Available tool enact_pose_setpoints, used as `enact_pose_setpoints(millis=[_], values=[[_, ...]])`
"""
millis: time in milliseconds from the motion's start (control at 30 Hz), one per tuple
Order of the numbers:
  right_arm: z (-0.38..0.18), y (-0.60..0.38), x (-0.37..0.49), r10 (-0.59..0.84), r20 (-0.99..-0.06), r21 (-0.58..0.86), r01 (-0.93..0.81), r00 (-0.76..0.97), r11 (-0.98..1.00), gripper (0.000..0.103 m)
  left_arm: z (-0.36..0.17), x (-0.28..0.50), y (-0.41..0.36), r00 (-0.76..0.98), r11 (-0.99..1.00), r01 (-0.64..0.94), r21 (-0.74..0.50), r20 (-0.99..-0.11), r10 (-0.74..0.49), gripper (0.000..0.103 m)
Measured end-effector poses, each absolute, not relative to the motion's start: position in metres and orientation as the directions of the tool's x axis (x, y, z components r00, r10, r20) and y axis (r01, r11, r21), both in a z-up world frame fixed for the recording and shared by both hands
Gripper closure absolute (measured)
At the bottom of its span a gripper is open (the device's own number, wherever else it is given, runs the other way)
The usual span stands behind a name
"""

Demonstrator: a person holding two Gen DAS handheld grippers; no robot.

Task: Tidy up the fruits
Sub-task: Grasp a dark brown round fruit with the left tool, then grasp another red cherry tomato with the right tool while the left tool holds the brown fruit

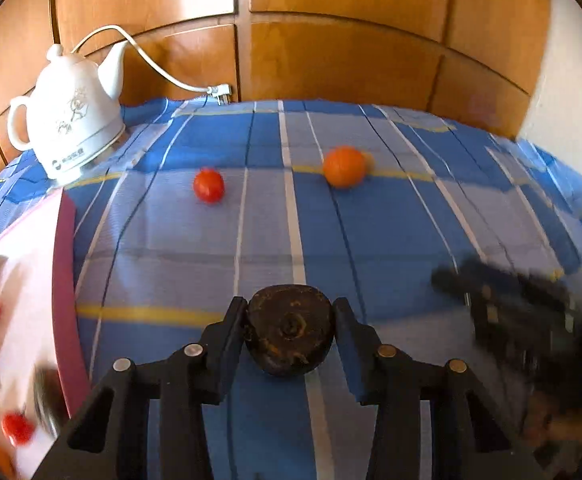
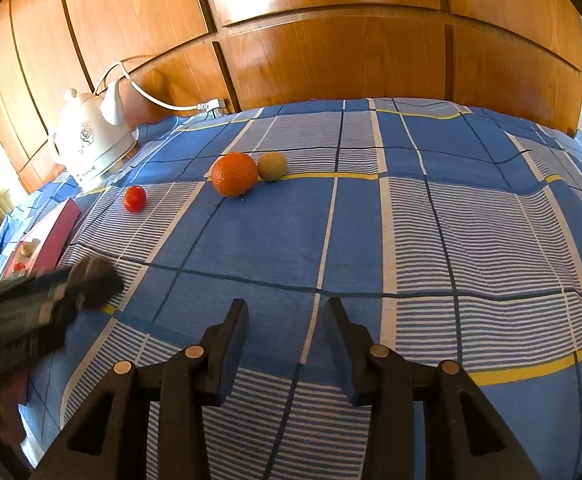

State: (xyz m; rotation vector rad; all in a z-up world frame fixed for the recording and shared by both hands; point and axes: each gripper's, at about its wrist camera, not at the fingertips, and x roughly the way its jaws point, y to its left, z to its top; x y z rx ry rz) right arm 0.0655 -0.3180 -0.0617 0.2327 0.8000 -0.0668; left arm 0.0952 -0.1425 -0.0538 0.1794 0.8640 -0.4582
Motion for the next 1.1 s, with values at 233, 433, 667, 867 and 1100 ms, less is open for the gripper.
enact_pose_setpoints(millis=[233, 433, 667, 867, 1100], values=[[-0.062, -0.316, 0.066, 0.018, -0.721, 0.167, 0.149, 0.692, 0.975, 0.062, -0.069, 0.081, -0.137, 0.607, 0.884, 0.467, -0.007, -0.725, -0.326, 0.059], [-0.060, -0.314, 0.067, 0.009, -0.733, 0.146, 0.144, 0.681, 0.979, 0.062, -0.072, 0.076, -0.133, 0.635, 0.876, 0.483, 0.000, -0.689, -0.350, 0.059], [-0.024, -0.292, 0.087, 0.161, -0.745, 0.136, -0.089, 0.647, 0.987, 0.064, -0.073, 0.073, -0.131, 0.649, 0.876, 0.482, -0.008, -0.668, -0.364, 0.059], [-0.003, -0.253, 0.142, 0.328, -0.756, 0.196, -0.281, 0.566, 0.939, 0.064, -0.073, 0.073, -0.129, 0.649, 0.874, 0.485, -0.024, -0.660, -0.378, 0.059], [-0.017, -0.212, 0.202, 0.353, -0.803, 0.197, -0.345, 0.481, 0.918, 0.064, -0.073, 0.073, -0.128, 0.650, 0.874, 0.484, -0.038, -0.653, -0.389, 0.059]])
